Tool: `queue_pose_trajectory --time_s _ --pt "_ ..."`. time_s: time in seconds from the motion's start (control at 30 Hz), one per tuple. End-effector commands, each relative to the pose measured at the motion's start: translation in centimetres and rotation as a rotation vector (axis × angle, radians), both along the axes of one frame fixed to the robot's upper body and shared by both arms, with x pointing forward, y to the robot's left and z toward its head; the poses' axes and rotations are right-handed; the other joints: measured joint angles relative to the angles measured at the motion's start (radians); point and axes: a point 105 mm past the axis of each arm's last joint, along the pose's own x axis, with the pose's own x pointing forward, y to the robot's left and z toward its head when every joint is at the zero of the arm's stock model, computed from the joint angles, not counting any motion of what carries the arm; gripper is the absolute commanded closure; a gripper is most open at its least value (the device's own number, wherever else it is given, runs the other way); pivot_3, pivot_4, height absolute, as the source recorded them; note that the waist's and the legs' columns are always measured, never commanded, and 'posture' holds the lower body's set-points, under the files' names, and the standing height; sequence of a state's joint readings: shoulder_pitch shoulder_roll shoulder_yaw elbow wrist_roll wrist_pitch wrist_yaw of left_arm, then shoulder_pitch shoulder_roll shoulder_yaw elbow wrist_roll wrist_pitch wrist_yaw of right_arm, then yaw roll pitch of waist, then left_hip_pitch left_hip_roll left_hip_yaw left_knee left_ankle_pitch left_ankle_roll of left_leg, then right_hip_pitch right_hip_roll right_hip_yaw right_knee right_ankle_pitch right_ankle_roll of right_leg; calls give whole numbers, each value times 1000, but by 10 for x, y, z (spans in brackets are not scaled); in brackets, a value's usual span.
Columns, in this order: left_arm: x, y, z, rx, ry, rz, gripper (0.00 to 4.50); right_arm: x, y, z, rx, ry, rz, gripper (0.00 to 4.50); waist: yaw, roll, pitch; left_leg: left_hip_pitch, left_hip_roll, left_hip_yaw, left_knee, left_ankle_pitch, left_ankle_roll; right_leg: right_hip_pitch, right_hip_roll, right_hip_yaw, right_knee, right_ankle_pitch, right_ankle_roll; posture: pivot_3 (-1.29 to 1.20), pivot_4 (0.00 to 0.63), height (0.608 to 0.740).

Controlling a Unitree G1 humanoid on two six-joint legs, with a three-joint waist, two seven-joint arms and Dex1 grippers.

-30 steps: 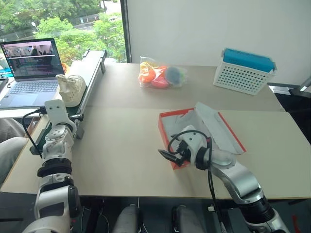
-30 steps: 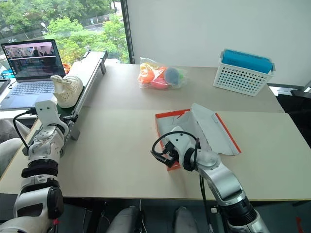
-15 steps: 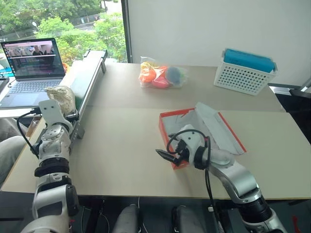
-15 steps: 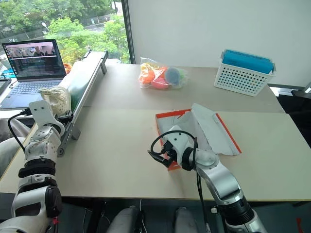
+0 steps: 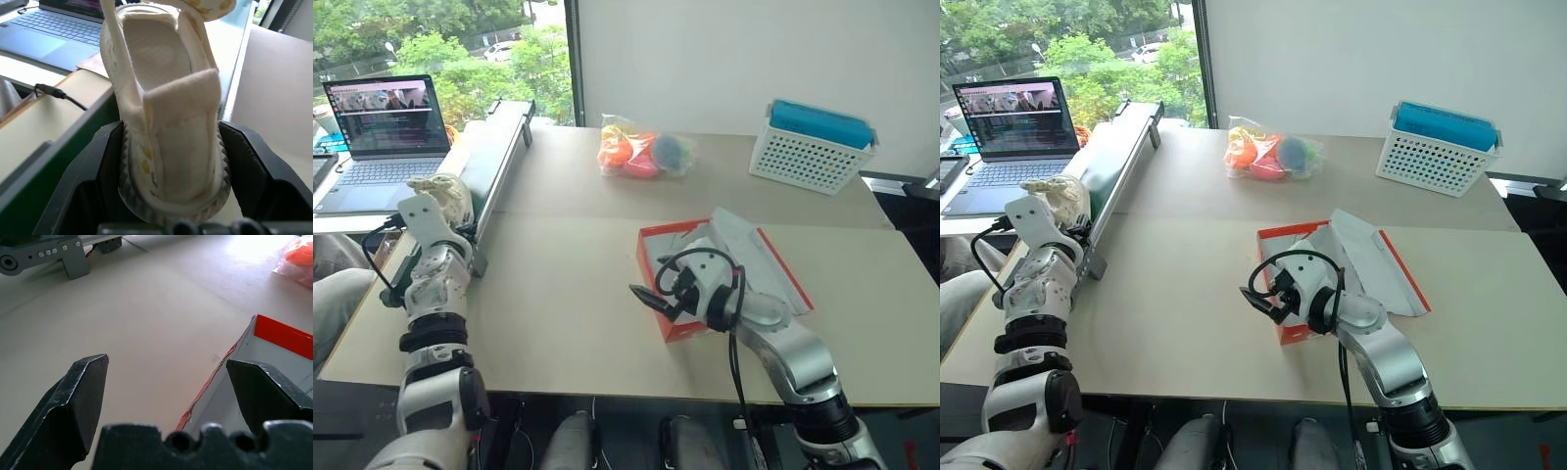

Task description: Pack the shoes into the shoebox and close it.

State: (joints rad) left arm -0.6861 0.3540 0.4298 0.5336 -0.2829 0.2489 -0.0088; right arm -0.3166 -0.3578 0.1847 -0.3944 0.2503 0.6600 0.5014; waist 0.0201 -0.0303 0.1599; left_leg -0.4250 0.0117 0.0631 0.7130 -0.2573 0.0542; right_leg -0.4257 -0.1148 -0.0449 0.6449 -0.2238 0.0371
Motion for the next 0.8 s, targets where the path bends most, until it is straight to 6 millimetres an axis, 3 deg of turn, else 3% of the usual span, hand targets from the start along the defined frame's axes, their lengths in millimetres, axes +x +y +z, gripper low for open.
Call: queue_pose_trajectory --time_s 0.03,0.17,0.23,0.33,0.4,0.53,0.8 --pt "1 -29 55 4 -225 -95 1564 15 -7 25 87 -59 -73 0 -4 -1 0 0 0 0 0 0 0 0 0 0 0 0 0 0 150 705" --pt "4 -84 60 -55 -244 -294 1564 45 -17 47 363 58 -210 0 -12 -1 1 0 0 1 0 0 -1 0 0 1 0 0 0 0 150 705" --pt "1 -122 59 -71 -235 -466 1564 58 -19 59 533 147 -252 0 -12 -1 1 1 0 1 0 0 0 0 1 1 1 0 -1 0 150 705" --pt "-17 -178 49 -90 -192 -731 1564 68 -16 69 690 289 -236 0 -11 -1 0 1 1 1 -1 0 0 0 1 1 3 1 -1 0 150 705" --pt "-30 -199 43 -107 -167 -852 1564 68 -12 72 693 329 -206 0 -13 0 0 0 1 1 -1 1 -2 0 1 1 3 1 -1 0 150 705" --pt "-48 -219 33 -87 -118 -988 1564 70 -12 73 691 379 -210 0 -25 0 1 -2 1 3 -1 1 -1 -2 2 2 2 1 -1 0 150 705" --pt "-54 -229 36 -77 -123 -1040 1564 72 -13 65 708 444 -230 0 -35 3 2 1 1 3 -2 -2 4 -2 3 4 2 0 -1 0 150 705"
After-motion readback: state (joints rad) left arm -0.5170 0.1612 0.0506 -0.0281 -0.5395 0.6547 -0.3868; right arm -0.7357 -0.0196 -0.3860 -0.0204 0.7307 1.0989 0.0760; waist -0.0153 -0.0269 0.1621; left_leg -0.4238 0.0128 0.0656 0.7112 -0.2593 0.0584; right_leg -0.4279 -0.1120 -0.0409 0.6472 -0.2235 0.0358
